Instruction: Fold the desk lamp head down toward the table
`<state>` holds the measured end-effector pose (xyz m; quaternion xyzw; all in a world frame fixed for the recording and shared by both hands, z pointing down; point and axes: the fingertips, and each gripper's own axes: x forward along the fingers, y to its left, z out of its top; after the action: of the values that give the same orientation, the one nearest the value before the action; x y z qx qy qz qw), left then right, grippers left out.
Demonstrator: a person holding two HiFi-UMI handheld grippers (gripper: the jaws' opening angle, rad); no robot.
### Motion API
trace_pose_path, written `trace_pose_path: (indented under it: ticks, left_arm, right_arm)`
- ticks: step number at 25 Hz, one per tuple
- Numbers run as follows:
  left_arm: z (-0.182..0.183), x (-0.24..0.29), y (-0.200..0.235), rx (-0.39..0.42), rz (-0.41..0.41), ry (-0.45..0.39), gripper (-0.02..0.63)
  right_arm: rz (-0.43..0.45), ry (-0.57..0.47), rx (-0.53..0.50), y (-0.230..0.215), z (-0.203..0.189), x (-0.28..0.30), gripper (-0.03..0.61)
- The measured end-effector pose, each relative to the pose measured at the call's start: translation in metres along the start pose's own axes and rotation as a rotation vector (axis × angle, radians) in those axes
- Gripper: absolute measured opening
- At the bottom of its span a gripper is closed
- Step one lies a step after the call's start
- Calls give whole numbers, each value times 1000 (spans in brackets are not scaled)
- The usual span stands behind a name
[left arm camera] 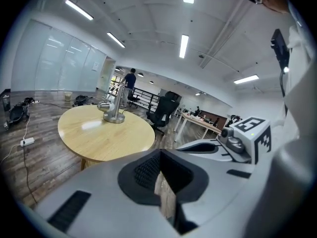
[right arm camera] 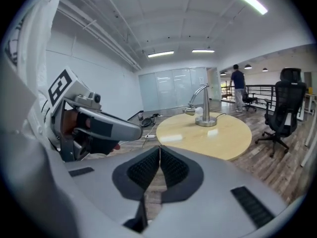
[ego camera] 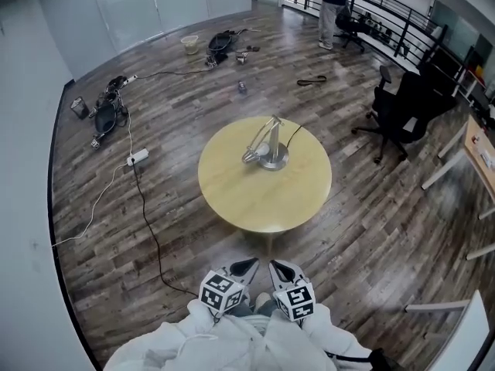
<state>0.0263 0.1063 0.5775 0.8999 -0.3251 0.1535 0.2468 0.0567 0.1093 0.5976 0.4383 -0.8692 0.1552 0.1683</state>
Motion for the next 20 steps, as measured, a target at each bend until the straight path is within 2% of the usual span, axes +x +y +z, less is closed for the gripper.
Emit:
trace_pose_path:
  ticks: [4, 10, 20]
  left_arm:
    - [-1, -11, -1, 7, -14, -8, 2]
    - [-8, -19, 10, -18, -7, -8, 2]
    - [-7, -24, 20, -20, 16, -11, 2]
  right_arm:
    - [-59, -28, 53, -4, 7, 2, 15]
    - [-87, -15, 70, -4, 5, 7, 15]
    - [-67, -7, 46, 4, 9, 14, 12]
